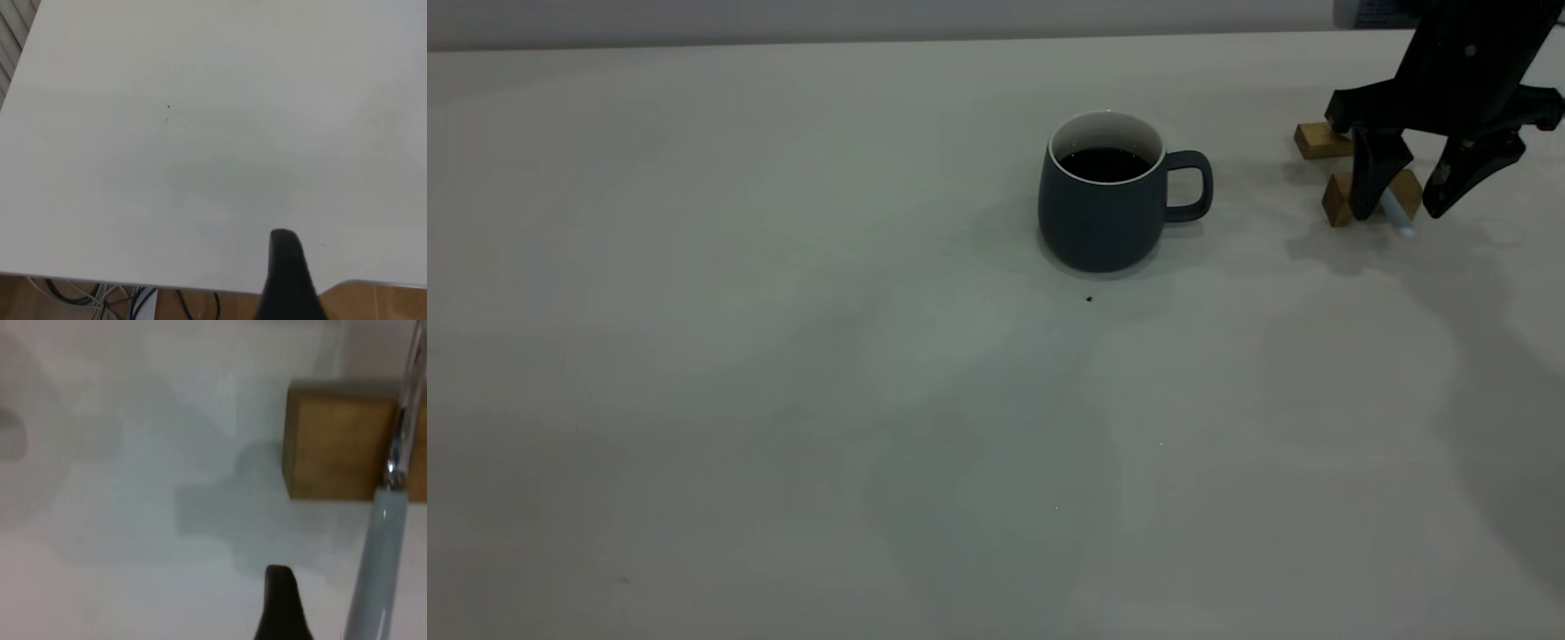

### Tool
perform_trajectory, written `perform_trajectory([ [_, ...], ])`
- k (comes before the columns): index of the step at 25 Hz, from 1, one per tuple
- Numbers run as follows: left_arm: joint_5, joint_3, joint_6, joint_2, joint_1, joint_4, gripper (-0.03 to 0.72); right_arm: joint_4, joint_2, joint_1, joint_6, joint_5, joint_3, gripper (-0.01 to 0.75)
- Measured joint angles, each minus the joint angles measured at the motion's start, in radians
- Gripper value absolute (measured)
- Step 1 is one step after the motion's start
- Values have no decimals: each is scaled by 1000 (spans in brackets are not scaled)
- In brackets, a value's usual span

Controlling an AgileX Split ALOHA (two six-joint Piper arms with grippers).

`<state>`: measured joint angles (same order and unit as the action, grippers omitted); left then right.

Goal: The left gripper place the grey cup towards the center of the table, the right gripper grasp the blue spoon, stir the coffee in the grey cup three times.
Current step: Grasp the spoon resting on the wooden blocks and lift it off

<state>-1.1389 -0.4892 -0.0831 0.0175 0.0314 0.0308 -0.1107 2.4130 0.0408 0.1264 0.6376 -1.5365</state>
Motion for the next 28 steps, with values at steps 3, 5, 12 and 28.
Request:
perform_trajectory([
  [3, 0, 0, 0, 0, 0, 0, 585, 0, 17, 0, -1, -21, 0, 590],
  [5, 0, 0, 0, 0, 0, 0, 585, 0, 33, 0, -1, -29, 0, 590],
  [12, 0, 0, 0, 0, 0, 0, 585, 3, 55, 0, -1, -78, 0, 542],
  [28, 0, 0, 0, 0, 0, 0, 585, 28, 22, 0, 2, -7, 0, 114],
])
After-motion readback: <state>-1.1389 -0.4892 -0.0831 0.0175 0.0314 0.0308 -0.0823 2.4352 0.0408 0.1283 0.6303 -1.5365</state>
